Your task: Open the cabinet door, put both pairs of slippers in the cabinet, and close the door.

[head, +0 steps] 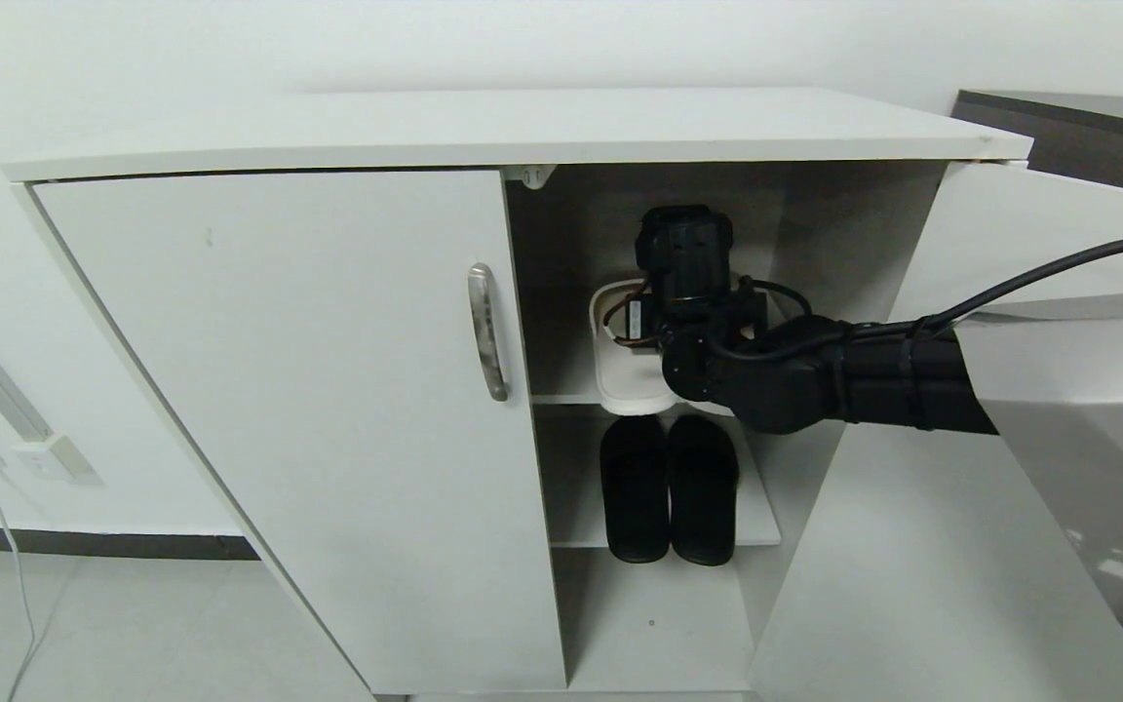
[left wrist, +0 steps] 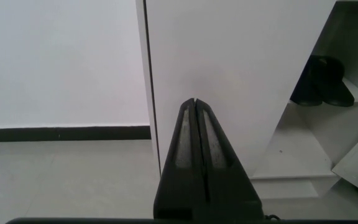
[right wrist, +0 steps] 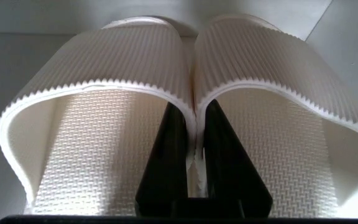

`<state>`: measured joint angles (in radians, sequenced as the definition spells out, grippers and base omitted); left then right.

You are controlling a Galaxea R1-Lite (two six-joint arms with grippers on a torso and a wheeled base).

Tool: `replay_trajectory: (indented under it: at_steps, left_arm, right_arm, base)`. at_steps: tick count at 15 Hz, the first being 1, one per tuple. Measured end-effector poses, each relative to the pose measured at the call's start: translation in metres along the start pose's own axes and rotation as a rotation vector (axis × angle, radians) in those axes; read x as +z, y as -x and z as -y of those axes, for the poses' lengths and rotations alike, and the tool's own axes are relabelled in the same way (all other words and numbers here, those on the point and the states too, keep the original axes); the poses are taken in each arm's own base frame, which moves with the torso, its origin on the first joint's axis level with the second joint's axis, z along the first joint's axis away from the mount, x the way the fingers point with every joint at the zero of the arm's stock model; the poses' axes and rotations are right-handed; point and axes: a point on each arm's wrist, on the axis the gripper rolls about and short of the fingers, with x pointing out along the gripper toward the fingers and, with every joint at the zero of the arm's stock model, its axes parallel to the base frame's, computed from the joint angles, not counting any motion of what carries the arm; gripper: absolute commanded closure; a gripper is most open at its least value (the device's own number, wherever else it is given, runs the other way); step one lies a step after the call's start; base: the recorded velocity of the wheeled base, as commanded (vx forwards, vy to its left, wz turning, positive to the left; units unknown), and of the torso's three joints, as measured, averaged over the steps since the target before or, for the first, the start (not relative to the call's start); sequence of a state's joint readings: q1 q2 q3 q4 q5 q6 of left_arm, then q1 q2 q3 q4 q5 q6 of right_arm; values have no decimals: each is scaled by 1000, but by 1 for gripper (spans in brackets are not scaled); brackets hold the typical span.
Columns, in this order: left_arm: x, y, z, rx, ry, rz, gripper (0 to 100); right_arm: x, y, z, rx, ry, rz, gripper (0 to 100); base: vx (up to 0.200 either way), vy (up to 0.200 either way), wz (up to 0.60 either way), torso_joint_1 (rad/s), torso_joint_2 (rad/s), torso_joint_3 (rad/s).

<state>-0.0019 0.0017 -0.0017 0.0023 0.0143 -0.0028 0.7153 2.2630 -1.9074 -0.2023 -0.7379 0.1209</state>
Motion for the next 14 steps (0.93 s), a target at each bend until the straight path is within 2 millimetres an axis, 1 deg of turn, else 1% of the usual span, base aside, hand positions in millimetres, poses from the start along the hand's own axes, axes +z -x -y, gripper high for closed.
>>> replay_trajectory:
  at_steps: [1, 2, 6, 9, 11, 14]
  left_arm:
    - [0, 0, 0, 0, 0, 0, 100]
    - [0, 0, 0, 1, 0, 0, 100]
    - [0, 0, 0, 1, 1, 0, 100]
    - [0, 0, 0, 1, 3, 1, 100]
    - [0, 0, 0, 1, 3, 1, 100]
    - [0, 0, 0, 1, 3, 1, 100]
  right_arm:
    - [-1, -1, 0, -1, 1, -1, 100]
    - [-1, -1, 0, -1, 1, -2, 0]
    - [-6, 0, 1, -2, 15, -18, 0]
    - [-5, 8, 5, 2, 22, -30, 0]
    - [-3, 18, 8, 9, 29, -39, 0]
    - [2, 42, 16, 32, 29, -37, 0]
  base:
    - [0, 0, 0, 0, 0, 0]
    - [0, 0, 0, 0, 0, 0]
    - [0, 0, 0, 0, 0, 0]
    - [0, 0, 0, 0, 0, 0]
    - [0, 0, 0, 0, 0, 0]
    - [0, 0, 0, 0, 0, 0]
